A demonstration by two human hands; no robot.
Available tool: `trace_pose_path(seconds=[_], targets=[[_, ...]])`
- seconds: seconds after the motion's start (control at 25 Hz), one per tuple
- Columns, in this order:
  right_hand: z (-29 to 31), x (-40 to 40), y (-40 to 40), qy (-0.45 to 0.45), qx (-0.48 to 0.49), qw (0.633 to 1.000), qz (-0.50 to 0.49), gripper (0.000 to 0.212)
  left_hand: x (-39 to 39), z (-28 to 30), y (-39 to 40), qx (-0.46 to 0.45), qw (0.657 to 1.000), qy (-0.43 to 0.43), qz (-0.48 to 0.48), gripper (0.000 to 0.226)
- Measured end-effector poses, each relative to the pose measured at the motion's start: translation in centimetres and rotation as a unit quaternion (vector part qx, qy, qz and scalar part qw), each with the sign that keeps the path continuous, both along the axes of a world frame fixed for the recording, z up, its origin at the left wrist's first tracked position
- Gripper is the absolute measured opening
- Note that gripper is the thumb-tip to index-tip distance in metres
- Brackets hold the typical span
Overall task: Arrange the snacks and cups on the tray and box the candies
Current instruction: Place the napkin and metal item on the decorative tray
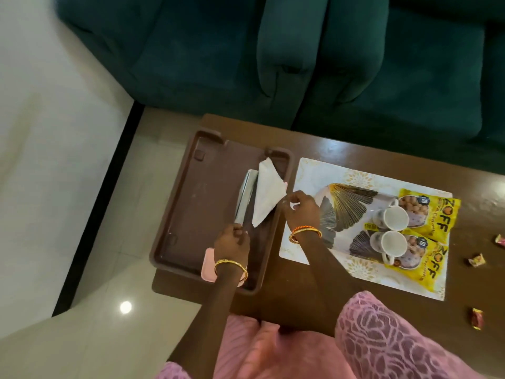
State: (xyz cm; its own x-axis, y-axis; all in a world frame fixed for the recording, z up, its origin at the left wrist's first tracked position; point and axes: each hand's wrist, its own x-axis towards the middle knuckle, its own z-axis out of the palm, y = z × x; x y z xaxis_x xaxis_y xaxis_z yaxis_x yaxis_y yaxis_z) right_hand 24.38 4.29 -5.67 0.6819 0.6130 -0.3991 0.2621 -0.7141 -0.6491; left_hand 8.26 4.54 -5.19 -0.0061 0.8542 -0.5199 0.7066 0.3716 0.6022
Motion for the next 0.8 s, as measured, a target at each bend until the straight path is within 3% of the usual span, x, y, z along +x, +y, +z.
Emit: trace_pose_path(seconds=[0.24, 0.44, 0.8], targets=[[-3.5, -2.1, 4.9, -0.055, -0.057, 0.995, -0.063, 0.047, -1.4, -3.2, 4.6, -0.018, 0.999, -0.030, -0.020, 0.042], [-4.8, -2.9, 6.0, -0.054, -0.054, 0.989, -0.125, 0.046, -1.3, -4.7, 4.8, -0.044, 0.997, -0.033, -0.062, 0.054], [-5.5, -3.4, 6.8, -0.077, -0.123, 0.983, -0.111, 0.032, -0.2, -5.6, 5.2, -0.014, 0.996, 0.011, -0.091, 0.065]])
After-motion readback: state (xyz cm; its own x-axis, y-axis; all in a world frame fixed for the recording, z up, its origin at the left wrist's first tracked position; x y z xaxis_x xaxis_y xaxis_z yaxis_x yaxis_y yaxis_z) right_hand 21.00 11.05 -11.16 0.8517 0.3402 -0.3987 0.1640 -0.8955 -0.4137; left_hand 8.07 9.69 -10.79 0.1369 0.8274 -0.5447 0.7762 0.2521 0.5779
